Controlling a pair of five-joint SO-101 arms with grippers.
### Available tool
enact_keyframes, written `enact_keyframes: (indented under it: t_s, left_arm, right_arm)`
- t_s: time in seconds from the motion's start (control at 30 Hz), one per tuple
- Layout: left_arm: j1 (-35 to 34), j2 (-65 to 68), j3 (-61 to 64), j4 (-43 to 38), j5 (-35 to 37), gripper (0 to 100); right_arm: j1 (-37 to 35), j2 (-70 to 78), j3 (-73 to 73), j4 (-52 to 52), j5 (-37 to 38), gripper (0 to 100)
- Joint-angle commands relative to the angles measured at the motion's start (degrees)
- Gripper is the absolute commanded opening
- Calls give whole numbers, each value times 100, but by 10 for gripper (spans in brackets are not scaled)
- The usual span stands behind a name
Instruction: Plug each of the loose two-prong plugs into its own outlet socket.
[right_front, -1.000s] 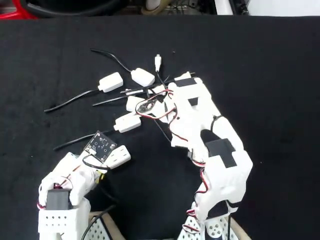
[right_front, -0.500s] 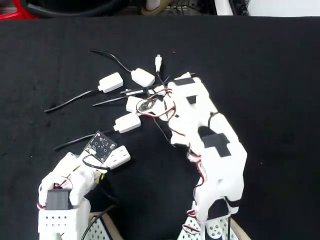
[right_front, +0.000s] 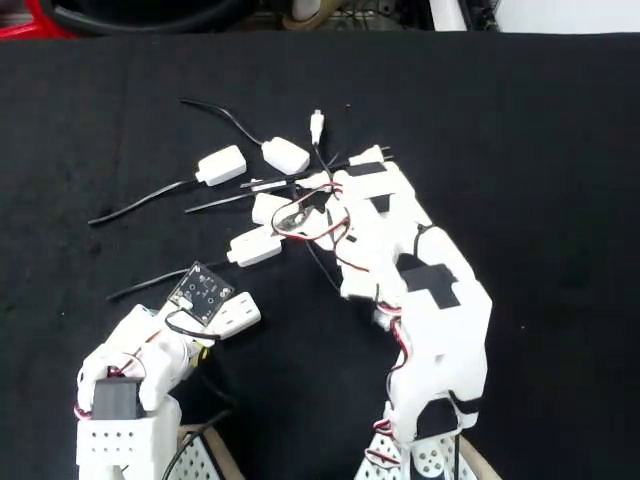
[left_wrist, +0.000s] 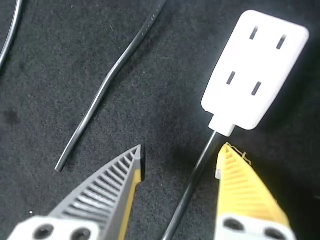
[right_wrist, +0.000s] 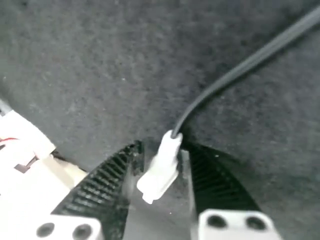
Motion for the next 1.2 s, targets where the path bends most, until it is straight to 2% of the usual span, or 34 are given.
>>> enact_keyframes:
  t_s: [0.0,0.07,0.13,0.27,0.33,0.43,0.63,0.77,0.9,1.07,1.17]
  left_arm:
    - [4,9,48,44,-35,238]
    - [4,9,48,44,-35,238]
    - [4,9,48,44,-35,238]
    - [4,9,48,44,-35,238]
    - [4,9,48,44,-35,238]
    - [4,9,40,18,-18,238]
    - [48,0,-40,-35,53,235]
    - [136,0,-426,-589,659,180]
    - [391,0,-857,-1565,1688,171]
    - [787,9,-822,-3086,3341,175]
    - [980,9,-831,-3552,3745,224]
  right_arm:
    - [246,84,259,-141,26,56]
    - [290,84,259,-141,26,8]
    - [299,57,251,-132,-9,15]
    - [264,13,-171,62,-914,11]
    - [255,-259,-426,431,-976,11]
    - [246,-1147,-382,668,-985,11]
    - [-255,-3714,602,756,-1081,11]
    - [-870,-5165,1095,273,-1635,11]
    - [-1582,-6158,1613,-844,-2426,11]
    - [-2321,-7125,2703,-2462,-2585,11]
    - [-2752,-7644,3442,-3174,-2699,11]
